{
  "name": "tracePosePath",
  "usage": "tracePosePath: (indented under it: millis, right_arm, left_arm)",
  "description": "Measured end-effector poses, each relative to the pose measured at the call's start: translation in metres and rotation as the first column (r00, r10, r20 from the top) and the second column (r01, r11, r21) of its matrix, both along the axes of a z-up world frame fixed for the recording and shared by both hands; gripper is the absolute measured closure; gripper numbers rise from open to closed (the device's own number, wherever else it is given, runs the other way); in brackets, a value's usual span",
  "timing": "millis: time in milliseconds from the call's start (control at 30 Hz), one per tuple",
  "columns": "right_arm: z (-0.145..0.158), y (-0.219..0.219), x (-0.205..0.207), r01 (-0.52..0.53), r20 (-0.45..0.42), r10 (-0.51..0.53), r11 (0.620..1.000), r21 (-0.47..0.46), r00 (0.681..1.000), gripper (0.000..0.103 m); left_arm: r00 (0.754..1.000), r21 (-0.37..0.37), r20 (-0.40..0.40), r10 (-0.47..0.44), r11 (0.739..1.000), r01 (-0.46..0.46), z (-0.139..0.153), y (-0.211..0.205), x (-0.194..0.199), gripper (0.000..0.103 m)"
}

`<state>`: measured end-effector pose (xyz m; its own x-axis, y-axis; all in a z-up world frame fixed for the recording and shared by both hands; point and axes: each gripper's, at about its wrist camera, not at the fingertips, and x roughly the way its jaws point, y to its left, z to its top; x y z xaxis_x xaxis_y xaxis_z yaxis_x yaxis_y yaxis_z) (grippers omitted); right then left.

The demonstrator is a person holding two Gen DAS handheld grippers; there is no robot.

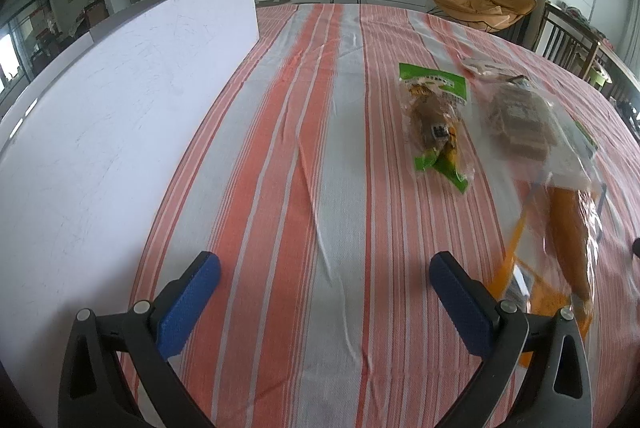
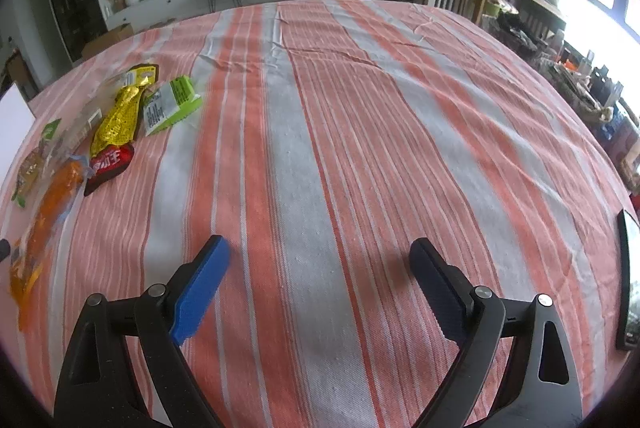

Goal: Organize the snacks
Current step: 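Return both tools over the remaining snack packets and hold open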

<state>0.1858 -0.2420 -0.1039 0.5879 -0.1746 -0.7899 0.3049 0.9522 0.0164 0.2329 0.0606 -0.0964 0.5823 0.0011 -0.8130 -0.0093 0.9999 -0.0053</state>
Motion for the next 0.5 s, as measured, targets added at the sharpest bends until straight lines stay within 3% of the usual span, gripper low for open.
tracePosePath:
  millis: [500]
  right_arm:
    - [0.0004,-0.0015,-0.0008,0.001,-0.002,-0.001,1.0,0.002,1.0,0.008]
  left_arm:
    - [1.0,0.0,0.003,0.002,1.0,-0.002,0.0002,-0.0004,-0.0023,0.0]
